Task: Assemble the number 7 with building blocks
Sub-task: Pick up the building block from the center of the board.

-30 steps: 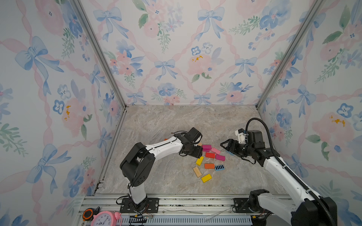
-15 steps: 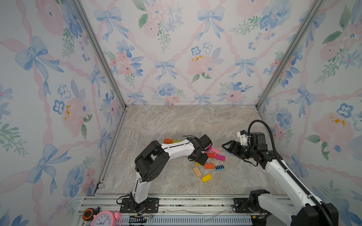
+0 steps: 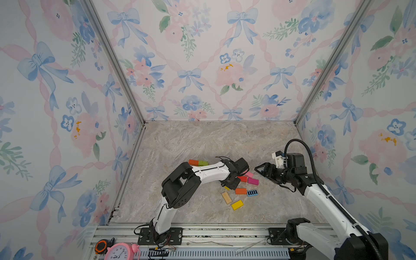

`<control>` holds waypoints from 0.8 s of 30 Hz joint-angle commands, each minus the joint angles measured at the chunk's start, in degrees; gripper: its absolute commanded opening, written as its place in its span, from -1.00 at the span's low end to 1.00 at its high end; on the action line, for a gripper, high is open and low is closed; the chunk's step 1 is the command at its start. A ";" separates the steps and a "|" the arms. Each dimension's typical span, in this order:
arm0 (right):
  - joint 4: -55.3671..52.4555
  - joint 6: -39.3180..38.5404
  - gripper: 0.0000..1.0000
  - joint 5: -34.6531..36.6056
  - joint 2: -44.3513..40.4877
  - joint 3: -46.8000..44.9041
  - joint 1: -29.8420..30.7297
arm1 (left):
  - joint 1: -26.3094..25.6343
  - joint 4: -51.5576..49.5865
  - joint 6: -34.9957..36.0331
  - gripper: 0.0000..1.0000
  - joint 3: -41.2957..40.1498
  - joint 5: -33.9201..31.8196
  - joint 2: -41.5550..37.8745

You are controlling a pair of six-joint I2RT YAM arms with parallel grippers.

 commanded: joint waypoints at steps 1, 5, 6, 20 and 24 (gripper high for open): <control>1.26 0.81 0.67 -0.96 -0.34 -0.96 -0.59 | -0.07 -3.47 -1.48 -0.53 -1.99 -1.72 -0.45; 2.34 1.34 0.68 -1.79 0.38 -1.11 -0.61 | 2.16 -3.45 -3.26 -0.55 -5.77 -2.13 -8.41; 2.57 1.47 0.67 -2.00 0.63 -1.25 -0.61 | 3.09 -3.48 -3.74 -0.55 -6.97 -1.99 -10.59; 5.92 3.02 0.68 -2.13 2.59 -1.85 1.43 | 14.44 -2.10 -4.86 -0.53 -24.33 -0.08 -24.63; 5.29 2.67 0.68 -2.03 2.60 -1.49 1.52 | 16.39 -1.13 -4.49 -0.53 -25.34 0.24 -23.58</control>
